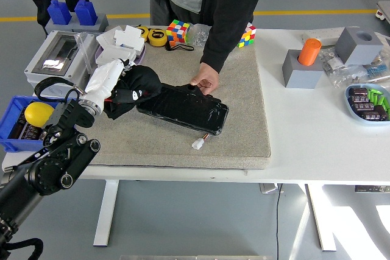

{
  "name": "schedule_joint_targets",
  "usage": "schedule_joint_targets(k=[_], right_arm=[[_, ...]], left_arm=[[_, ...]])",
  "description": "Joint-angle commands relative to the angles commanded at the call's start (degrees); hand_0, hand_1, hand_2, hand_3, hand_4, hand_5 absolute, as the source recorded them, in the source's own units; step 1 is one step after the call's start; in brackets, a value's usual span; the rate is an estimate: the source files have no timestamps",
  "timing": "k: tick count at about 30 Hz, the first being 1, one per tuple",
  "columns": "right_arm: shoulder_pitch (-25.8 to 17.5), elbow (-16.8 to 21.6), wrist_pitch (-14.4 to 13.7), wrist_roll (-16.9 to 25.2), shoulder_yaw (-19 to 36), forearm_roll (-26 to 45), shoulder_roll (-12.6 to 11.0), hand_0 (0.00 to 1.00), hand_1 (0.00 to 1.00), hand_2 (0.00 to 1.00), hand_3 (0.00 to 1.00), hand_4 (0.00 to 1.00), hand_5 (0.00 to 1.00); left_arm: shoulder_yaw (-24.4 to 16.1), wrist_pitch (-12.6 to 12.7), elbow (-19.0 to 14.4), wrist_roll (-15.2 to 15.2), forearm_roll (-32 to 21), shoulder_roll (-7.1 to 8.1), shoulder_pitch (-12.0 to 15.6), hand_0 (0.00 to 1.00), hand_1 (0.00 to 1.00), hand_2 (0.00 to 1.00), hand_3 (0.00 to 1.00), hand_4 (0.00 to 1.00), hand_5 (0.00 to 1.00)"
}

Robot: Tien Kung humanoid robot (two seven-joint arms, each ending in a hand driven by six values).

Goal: Pick the rag up,wipe the panel,place it on the desk

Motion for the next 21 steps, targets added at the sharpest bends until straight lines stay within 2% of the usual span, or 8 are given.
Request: schedule_joint_targets(k=[10,18,21], right_arm=[[-0.1,0.0,0.0,0.0,-0.1,-0.1,-0.1,0.591,0.597,0.522,0.524,0.871,0.335],[-0.1,0.0,0.0,0.0,0.0,-0.1,-0.1,0.591,0.596,0.522,0.525,0.872,0.336],[-0.1,0.0,0.0,0.0,-0.1,0.0,-0.1,0.591,0.598,0.522,0.525,0.874,0.338]], left_arm=[[8.5,-0.3,-3.6,0.8,-2.1,-1.04,-0.3,0.239,0.331,0.428,0.555,0.718,0.002],[18.1,-0.4,-6.1,1.2,-4.2,-2.58,-1.7,0.238,0.331,0.428,0.555,0.718,0.002],[20.5,-0.4,-6.5,1.3,-4.8,-3.02,-2.0,0.238,0.331,0.428,0.555,0.718,0.002]])
